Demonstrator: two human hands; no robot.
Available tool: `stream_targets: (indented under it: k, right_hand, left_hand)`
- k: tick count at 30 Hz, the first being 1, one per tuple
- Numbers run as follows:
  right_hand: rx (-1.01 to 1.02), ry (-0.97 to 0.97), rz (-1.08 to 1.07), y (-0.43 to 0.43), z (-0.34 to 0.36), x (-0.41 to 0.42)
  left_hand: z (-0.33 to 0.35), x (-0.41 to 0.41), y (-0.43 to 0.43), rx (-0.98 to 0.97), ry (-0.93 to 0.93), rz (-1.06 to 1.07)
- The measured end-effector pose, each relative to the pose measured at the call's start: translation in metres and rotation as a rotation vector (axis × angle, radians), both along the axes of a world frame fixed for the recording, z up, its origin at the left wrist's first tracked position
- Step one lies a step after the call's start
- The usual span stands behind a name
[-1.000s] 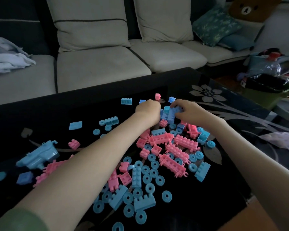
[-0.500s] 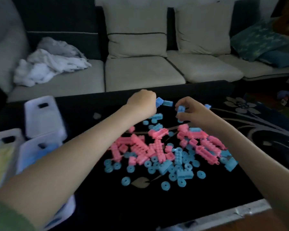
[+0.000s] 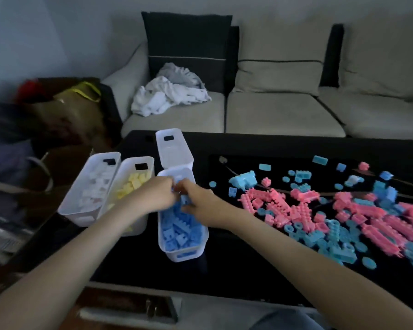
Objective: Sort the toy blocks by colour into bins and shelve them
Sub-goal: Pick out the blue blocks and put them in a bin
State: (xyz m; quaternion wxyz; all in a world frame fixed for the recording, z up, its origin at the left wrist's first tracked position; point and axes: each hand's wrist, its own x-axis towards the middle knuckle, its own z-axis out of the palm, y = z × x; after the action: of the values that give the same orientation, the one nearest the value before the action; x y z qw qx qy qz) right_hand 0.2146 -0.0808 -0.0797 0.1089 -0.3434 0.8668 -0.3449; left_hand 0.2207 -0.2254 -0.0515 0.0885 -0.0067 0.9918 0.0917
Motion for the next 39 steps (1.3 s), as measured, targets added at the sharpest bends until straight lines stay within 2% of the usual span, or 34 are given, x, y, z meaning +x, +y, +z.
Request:
stream_targets:
  k: [3, 7, 11, 15, 21, 26, 28, 30, 32, 36, 39]
  right_hand:
    - [0.124, 0.14, -0.019, 0.003, -0.005, 0.001]
    - [0.152, 0.157, -0.059, 0.033, 0.004, -0.001]
    - [0.144, 0.128, -0.188, 0.096, 0.015, -0.017]
    - [0.143, 0.09, -0.418, 0.192, 0.013, -0.04]
    - [0.153, 0.079, -0.878, 0.346, -0.015, -0.064]
    - [0.361, -0.112, -1.058, 0.422, -0.034, -0.079]
    - [0.497, -0.147, -1.056, 0.432, -0.043, -0.082]
    - [0.557, -0.098, -1.03, 0.431, -0.044, -0.084]
    - [0.51, -0.046, -0.995, 0.429, -0.041, -0.084]
    - [0.365, -0.057, -0.927, 0.431, -0.036, -0.078]
    - [0.379, -0.056, -0.911, 0.431, -0.035, -0.074]
  left_hand:
    - [0.0, -0.005, 0.006, 0.02, 0.013, -0.04]
    - [0.016, -0.013, 0.025, -0.056, 0.062, -0.104]
    - [0.031, -0.03, 0.077, 0.002, 0.171, -0.216]
    - [0.026, -0.058, 0.156, 0.105, 0.256, -0.413]
    - [0.006, -0.096, 0.28, 0.219, 0.207, -0.651]
    - [-0.022, -0.126, 0.358, 0.304, 0.097, -0.738]
    - [-0.031, -0.133, 0.382, 0.379, 0.043, -0.717]
    - [-0.037, -0.136, 0.401, 0.409, 0.008, -0.702]
    - [-0.044, -0.14, 0.418, 0.376, -0.002, -0.718]
    - [-0.053, -0.146, 0.443, 0.291, -0.042, -0.716]
    - [-0.056, -0.147, 0.45, 0.27, -0.044, -0.704]
